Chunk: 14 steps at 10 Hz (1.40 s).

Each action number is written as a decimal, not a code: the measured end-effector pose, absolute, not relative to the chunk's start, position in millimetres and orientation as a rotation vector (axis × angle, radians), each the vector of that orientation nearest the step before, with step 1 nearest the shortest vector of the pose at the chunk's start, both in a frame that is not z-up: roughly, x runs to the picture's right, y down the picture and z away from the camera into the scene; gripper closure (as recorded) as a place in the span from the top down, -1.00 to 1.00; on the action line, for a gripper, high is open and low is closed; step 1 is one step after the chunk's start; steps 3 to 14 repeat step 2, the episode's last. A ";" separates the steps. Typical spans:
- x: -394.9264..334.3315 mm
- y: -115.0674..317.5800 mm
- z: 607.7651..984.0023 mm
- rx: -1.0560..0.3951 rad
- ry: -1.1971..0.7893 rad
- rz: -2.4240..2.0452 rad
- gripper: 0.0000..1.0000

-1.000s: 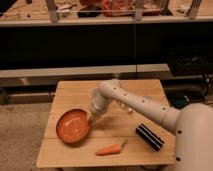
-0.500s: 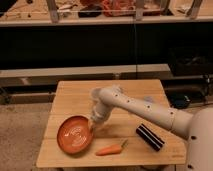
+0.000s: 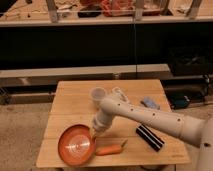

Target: Drag the ceramic bowl in a circle

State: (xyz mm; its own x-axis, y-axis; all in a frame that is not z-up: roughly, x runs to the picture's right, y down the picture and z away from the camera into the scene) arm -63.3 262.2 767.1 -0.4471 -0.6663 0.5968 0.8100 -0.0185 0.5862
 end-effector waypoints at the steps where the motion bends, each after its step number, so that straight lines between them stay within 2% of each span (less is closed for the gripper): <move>1: -66.8 263.9 766.2 -0.180 -1.124 -1.718 -0.99; 14: -68.2 264.1 766.6 -0.182 -1.120 -1.723 -0.99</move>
